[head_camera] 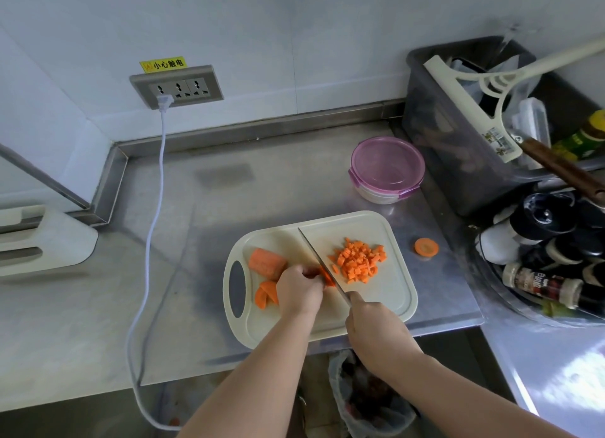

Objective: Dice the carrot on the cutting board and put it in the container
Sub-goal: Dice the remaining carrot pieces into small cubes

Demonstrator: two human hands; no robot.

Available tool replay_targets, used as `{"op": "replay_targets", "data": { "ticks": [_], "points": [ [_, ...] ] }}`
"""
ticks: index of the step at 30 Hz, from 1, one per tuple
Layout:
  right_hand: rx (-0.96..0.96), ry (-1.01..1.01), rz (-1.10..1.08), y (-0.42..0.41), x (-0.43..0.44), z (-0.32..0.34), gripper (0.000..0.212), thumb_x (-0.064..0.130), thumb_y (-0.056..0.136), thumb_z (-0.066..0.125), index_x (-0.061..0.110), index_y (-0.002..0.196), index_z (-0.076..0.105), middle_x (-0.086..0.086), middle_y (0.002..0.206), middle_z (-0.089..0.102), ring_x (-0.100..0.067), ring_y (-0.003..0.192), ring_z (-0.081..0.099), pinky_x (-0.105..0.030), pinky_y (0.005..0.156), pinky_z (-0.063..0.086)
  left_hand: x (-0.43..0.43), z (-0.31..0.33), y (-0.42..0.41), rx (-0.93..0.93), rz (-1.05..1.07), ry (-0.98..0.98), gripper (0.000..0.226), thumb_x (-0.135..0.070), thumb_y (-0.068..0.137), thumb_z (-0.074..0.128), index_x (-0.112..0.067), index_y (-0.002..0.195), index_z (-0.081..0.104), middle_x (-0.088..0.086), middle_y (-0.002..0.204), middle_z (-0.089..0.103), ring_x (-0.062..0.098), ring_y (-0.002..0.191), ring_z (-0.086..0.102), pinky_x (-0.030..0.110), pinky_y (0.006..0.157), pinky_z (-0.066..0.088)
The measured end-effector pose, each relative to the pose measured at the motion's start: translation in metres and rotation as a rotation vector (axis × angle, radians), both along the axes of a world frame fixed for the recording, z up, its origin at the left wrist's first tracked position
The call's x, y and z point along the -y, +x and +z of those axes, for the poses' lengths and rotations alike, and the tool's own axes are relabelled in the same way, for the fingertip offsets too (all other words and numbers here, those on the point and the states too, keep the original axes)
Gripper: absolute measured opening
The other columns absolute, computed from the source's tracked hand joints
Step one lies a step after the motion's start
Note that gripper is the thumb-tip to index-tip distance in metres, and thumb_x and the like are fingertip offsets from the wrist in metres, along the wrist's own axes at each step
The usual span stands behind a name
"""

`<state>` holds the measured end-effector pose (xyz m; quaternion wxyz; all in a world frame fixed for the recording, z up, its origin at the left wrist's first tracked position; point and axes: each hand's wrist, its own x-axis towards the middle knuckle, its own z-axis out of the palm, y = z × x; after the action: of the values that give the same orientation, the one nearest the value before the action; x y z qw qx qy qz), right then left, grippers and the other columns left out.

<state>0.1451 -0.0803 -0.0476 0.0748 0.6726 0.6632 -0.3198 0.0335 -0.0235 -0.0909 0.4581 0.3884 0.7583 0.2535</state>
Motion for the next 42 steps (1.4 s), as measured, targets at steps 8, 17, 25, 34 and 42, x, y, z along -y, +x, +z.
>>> {"op": "replay_targets", "data": {
  "ticks": [8, 17, 25, 34, 42],
  "points": [
    [0.043, -0.016, 0.059, 0.0, -0.002, -0.018, 0.04, 0.009, 0.097, 0.047, 0.012, 0.134, 0.035, -0.003, 0.094, 0.062, -0.017, 0.079, 0.063, -0.029, 0.07, 0.054, -0.004, -0.004, -0.001, -0.028, -0.018, -0.02, 0.01, -0.015, 0.085, 0.067, -0.014, 0.094, 0.07, 0.005, 0.092, 0.071, 0.021, 0.088, 0.064, 0.028, 0.077, 0.049],
    [-0.025, -0.038, -0.076, -0.001, -0.013, -0.023, 0.028, 0.009, 0.099, 0.038, 0.011, 0.126, 0.043, -0.007, 0.102, 0.062, -0.021, 0.088, 0.063, -0.03, 0.073, 0.052, -0.002, -0.002, -0.001, -0.033, -0.003, -0.007, 0.014, -0.013, 0.088, 0.064, -0.011, 0.101, 0.068, 0.001, 0.091, 0.066, 0.014, 0.082, 0.059, 0.016, 0.064, 0.04],
    [-0.067, 0.089, -0.048, 0.005, -0.007, -0.017, 0.026, 0.016, 0.101, 0.034, 0.013, 0.125, 0.044, -0.005, 0.087, 0.058, -0.021, 0.072, 0.058, -0.027, 0.06, 0.044, 0.0, -0.001, -0.002, 0.023, 0.021, -0.016, 0.007, -0.015, 0.081, 0.07, -0.019, 0.082, 0.065, 0.006, 0.083, 0.071, 0.024, 0.084, 0.067, 0.032, 0.076, 0.052],
    [0.08, 0.046, 0.141, -0.001, 0.002, -0.007, 0.04, 0.009, 0.098, 0.039, 0.009, 0.138, 0.036, -0.007, 0.096, 0.052, -0.017, 0.069, 0.044, -0.03, 0.069, 0.044, 0.001, 0.001, -0.002, 0.044, 0.037, -0.027, 0.007, -0.013, 0.079, 0.07, -0.015, 0.086, 0.07, 0.005, 0.081, 0.071, 0.025, 0.084, 0.068, 0.031, 0.074, 0.05],
    [0.084, 0.011, 0.126, -0.001, -0.001, -0.013, 0.041, 0.005, 0.096, 0.045, 0.01, 0.135, 0.034, -0.004, 0.1, 0.059, -0.02, 0.08, 0.06, -0.029, 0.072, 0.052, 0.001, -0.001, -0.004, 0.056, 0.033, -0.018, 0.006, -0.016, 0.08, 0.071, -0.021, 0.081, 0.067, 0.004, 0.084, 0.071, 0.022, 0.085, 0.067, 0.033, 0.079, 0.052]
  ]
}}
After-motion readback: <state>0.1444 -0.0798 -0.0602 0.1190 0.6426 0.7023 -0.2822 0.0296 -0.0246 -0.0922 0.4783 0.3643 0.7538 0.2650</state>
